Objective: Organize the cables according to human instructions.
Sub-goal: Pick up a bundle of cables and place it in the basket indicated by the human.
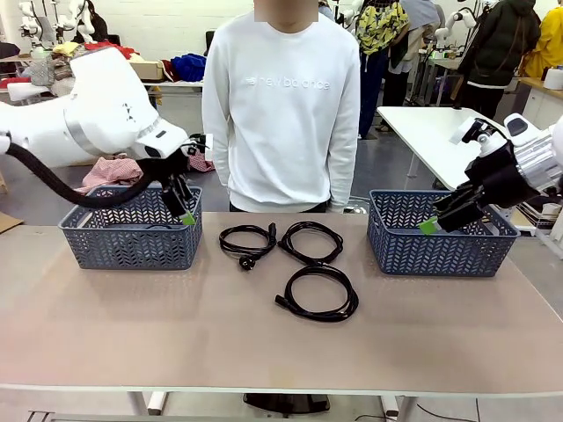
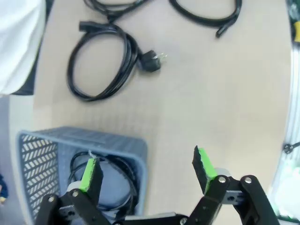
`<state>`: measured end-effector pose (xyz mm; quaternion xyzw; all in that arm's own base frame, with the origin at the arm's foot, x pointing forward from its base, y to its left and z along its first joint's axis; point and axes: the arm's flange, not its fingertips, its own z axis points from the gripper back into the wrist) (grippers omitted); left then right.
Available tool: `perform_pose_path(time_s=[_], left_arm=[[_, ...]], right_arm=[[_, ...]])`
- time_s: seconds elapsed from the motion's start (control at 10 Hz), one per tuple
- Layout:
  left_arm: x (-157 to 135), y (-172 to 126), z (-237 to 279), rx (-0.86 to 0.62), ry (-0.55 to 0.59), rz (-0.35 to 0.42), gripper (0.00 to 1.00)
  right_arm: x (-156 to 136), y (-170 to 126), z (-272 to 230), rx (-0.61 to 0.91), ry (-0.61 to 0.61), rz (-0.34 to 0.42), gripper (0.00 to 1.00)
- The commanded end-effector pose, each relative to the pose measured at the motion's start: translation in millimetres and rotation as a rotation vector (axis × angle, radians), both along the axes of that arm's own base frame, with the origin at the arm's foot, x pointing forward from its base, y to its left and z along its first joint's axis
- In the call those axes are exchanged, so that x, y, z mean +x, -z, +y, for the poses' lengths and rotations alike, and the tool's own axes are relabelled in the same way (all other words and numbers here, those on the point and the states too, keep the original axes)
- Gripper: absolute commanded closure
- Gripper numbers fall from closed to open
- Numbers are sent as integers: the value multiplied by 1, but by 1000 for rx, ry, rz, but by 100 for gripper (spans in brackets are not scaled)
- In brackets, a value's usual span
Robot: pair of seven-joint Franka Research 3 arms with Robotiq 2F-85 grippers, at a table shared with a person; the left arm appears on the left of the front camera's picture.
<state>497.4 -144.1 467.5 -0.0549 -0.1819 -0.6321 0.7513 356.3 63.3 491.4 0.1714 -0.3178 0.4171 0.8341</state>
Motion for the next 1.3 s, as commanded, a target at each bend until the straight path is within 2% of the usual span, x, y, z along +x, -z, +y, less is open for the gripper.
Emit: perform_pose_path(time_s=[0.0, 0.4, 0.6, 0.7, 1.2], left_arm=[[-27, 18, -8, -53, 11, -22, 0], [-44, 48, -34, -82, 46, 3, 0], [-40, 47, -29, -60, 47, 51, 0], [-44, 47, -42, -62, 32, 29, 0], [-44, 47, -42, -62, 32, 29, 0]], right_arm=[[2, 1, -1, 14, -15, -7, 0], [2, 1, -1, 14, -15, -7, 0], [2, 1, -1, 14, -15, -7, 0], [2, 1, -1, 14, -15, -7, 0], [2, 1, -1, 14, -15, -7, 0]])
